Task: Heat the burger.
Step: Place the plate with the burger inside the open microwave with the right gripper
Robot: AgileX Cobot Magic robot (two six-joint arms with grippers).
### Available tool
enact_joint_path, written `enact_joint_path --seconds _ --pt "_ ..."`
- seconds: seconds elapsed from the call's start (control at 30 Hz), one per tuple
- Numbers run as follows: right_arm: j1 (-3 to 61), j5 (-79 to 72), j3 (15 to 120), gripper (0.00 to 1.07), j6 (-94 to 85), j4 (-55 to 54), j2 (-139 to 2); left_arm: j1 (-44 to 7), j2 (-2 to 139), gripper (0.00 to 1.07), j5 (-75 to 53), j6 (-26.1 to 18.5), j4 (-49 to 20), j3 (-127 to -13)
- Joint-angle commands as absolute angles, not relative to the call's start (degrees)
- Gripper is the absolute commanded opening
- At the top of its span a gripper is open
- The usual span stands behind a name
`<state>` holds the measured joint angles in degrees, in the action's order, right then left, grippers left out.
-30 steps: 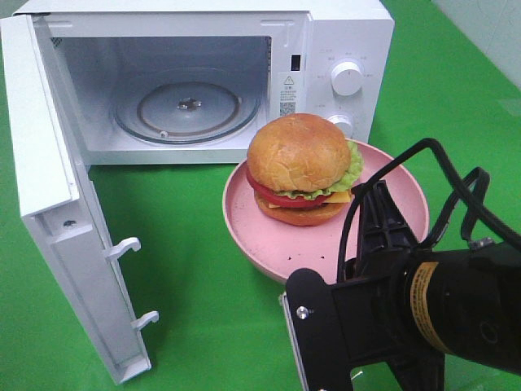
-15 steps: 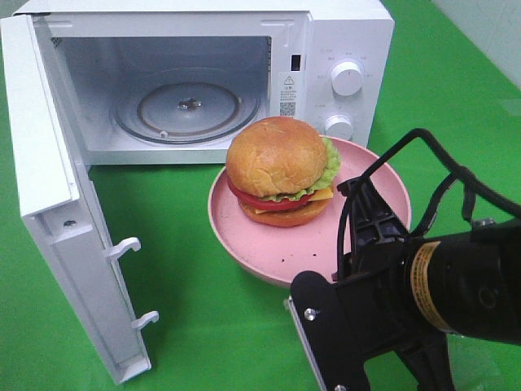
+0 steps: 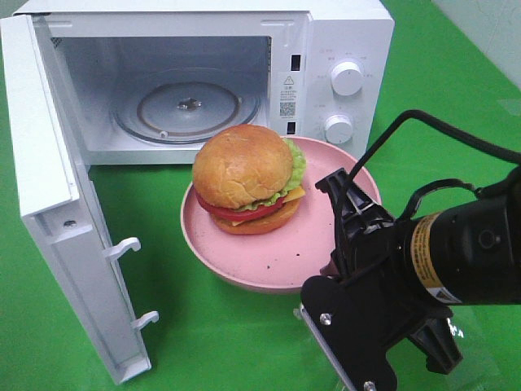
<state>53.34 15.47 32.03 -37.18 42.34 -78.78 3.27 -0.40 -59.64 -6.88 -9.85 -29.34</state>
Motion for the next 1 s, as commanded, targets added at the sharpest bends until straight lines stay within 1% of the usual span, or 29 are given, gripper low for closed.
enact_joint_path --seconds 0.03,0.07,0.17,0.23,0.27,0.3,0.33,0.37,0.47,0.53,0.57,0.6,0.7,0.73,0.77,0.83,0.93,1.0 --pt "52.3 11.7 34.0 0.00 -44.5 38.4 -78.2 3.3 -1.4 0.98 -59.4 -6.9 -10.1 -29.2" --pt "51.3 11.3 34.7 0.00 -48.5 35.4 -78.2 3.3 -1.4 0.98 -59.4 -6.9 -10.1 -29.2" --pt "50.6 11.3 35.1 0.00 -50.5 33.5 -78.2 3.3 -1.4 0.98 -59.4 -6.9 -10.1 -29.2" --pt "48.1 11.3 35.9 0.00 -58.6 25.2 -78.2 3.3 -1.4 0.98 -59.4 -6.9 -10.1 -29.2" --pt "48.1 11.3 35.9 0.00 -58.6 25.2 -78.2 3.3 -1.4 0.98 -59.4 -6.9 -10.1 -29.2" --pt "47.0 11.0 36.1 0.00 -62.8 21.4 -78.2 3.3 -1.4 0.98 -59.4 -6.9 -10.1 -29.2" --pt "47.0 11.0 36.1 0.00 -62.8 21.4 -78.2 3.3 -1.4 0.98 -59.4 -6.9 -10.1 -29.2" --pt "46.0 10.5 36.1 0.00 -67.7 17.7 -78.2 3.3 -1.4 0.98 -59.4 -6.9 -10.1 -29.2" --pt "45.6 10.2 36.1 0.00 -70.0 15.7 -78.2 3.3 -1.4 0.98 -59.4 -6.9 -10.1 -29.2" --pt "44.2 10.1 36.2 0.00 -78.2 8.0 -78.2 3.3 -1.4 0.98 -59.4 -6.9 -10.1 -29.2" --pt "44.2 10.1 36.2 0.00 -78.2 8.0 -78.2 3.3 -1.4 0.98 -59.4 -6.9 -10.1 -29.2" --pt "43.5 10.1 36.2 0.00 -82.6 4.4 -78.2 3.3 -1.4 0.98 -59.4 -6.9 -10.1 -29.2" --pt "42.6 10.1 36.2 0.00 -87.4 1.2 -78.2 3.3 -1.4 0.98 -59.4 -6.9 -10.1 -29.2" --pt "41.8 10.1 36.2 0.00 -91.4 -2.1 -78.2 3.3 -1.4 0.98 -59.4 -6.9 -10.1 -29.2" --pt "41.8 10.1 36.2 0.00 -91.4 -2.1 -78.2 3.3 -1.4 0.98 -59.4 -6.9 -10.1 -29.2" --pt "41.2 10.1 36.2 0.00 -94.7 -5.6 -78.2 3.3 -1.4 0.98 -59.4 -6.9 -10.1 -29.2" --pt "41.2 10.1 36.2 0.00 -95.5 -6.0 -78.3 3.3 -1.4 0.98 -59.4 -6.9 -10.1 -29.2" --pt "41.2 10.1 36.2 0.00 -95.3 -4.1 -78.5 3.3 -1.4 0.98 -59.4 -6.9 -10.1 -29.2"
